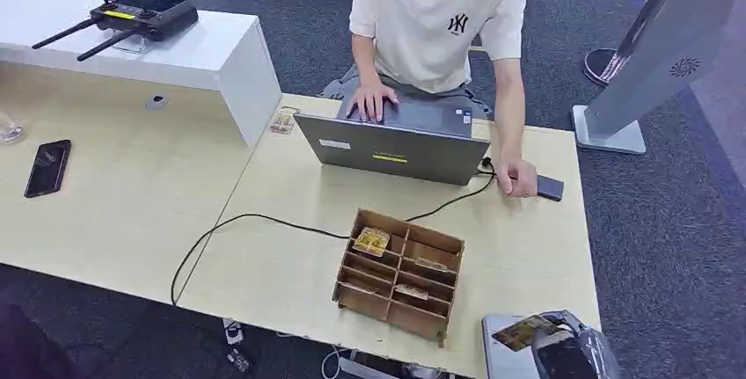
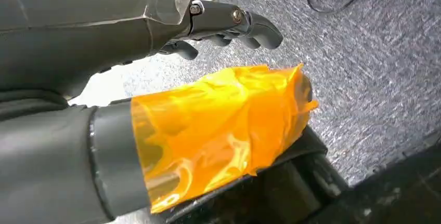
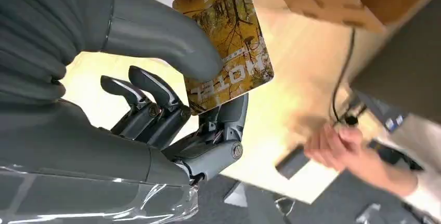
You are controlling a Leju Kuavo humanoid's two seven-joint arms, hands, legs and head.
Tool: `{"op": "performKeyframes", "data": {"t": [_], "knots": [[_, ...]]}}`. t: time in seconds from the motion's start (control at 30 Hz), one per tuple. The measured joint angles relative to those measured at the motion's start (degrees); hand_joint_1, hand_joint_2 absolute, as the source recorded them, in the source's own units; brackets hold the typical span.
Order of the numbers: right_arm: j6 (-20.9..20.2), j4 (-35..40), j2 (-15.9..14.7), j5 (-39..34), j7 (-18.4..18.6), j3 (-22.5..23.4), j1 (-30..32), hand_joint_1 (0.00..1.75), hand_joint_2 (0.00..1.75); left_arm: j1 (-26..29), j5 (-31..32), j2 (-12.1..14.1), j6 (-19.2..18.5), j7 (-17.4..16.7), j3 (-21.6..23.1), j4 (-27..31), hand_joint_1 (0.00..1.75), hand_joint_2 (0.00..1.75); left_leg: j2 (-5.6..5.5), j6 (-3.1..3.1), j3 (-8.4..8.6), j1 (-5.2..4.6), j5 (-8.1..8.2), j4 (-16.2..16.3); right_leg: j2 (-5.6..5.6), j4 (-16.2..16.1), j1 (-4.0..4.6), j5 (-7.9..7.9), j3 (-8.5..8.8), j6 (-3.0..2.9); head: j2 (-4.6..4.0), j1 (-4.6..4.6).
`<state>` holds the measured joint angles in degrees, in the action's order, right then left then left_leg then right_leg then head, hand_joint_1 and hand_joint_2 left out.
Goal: Pass the card to the sensor for recognition and then transmit it.
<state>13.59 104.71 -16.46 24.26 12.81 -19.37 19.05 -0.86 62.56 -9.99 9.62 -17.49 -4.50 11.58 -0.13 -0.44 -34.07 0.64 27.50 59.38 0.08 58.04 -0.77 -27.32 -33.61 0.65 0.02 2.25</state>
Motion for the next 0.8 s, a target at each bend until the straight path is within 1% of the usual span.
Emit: {"op": "performKeyframes", "data": {"t": [0.13,0.23,0.33,0.47,0.57,0.73,0.8], "knots": [[-4.70,-4.54,-1.11,2.45,1.88,-3.27,-3.78,1.75,1.75,-0.36,1.09,0.09,-1.44,-0.20,0.04,-0.02,0.00,0.00,0.01,0.00,0.02,0.00,-0.01,0.00,0.01,0.00,0.00,0.01,0.01,0.00,0.00,0.00],[-7.72,-8.00,-1.33,4.15,2.82,-5.46,-6.81,1.75,1.75,-0.66,1.77,0.13,-2.08,-0.46,0.15,-0.02,0.00,0.00,0.00,0.00,0.05,0.01,-0.01,0.00,-0.01,0.01,0.00,0.01,0.04,0.00,0.00,-0.02],[-10.19,-10.45,-1.44,5.68,3.39,-6.73,-9.64,1.75,1.75,-0.75,2.12,0.20,-2.58,-0.74,0.37,-0.02,0.00,0.00,0.03,-0.01,0.06,0.00,-0.01,0.00,0.04,0.02,0.00,0.01,0.03,-0.01,0.00,0.00],[-15.02,-13.55,-1.48,8.81,3.87,-7.49,-13.77,1.75,1.75,-1.29,2.64,0.24,-3.15,-1.20,1.18,0.00,0.00,0.00,0.03,0.00,0.07,0.00,-0.01,0.01,0.02,0.01,0.00,0.01,0.04,-0.01,0.00,0.00],[-16.39,-14.88,-1.62,9.66,4.06,-7.56,-15.66,1.75,1.75,-1.44,2.80,0.33,-3.45,-1.22,1.33,0.00,0.00,0.00,0.02,0.00,0.06,0.00,-0.01,0.01,0.02,0.01,0.00,0.01,0.04,-0.01,0.00,0.00],[-16.47,-15.73,-1.66,9.83,4.22,-7.67,-16.72,1.75,1.75,-1.46,2.84,0.42,-3.56,-1.31,1.44,0.00,0.00,0.00,0.02,0.00,0.06,0.00,-0.01,0.01,0.02,0.01,0.00,0.01,0.04,0.00,0.00,0.00],[-17.42,-16.08,-1.70,10.49,4.22,-7.69,-17.16,1.75,1.75,-1.46,2.88,0.44,-3.60,-1.31,1.53,0.00,0.00,0.00,0.02,0.00,0.06,0.00,-0.01,0.01,0.02,0.01,0.00,0.00,0.04,0.00,0.00,0.00]]}}
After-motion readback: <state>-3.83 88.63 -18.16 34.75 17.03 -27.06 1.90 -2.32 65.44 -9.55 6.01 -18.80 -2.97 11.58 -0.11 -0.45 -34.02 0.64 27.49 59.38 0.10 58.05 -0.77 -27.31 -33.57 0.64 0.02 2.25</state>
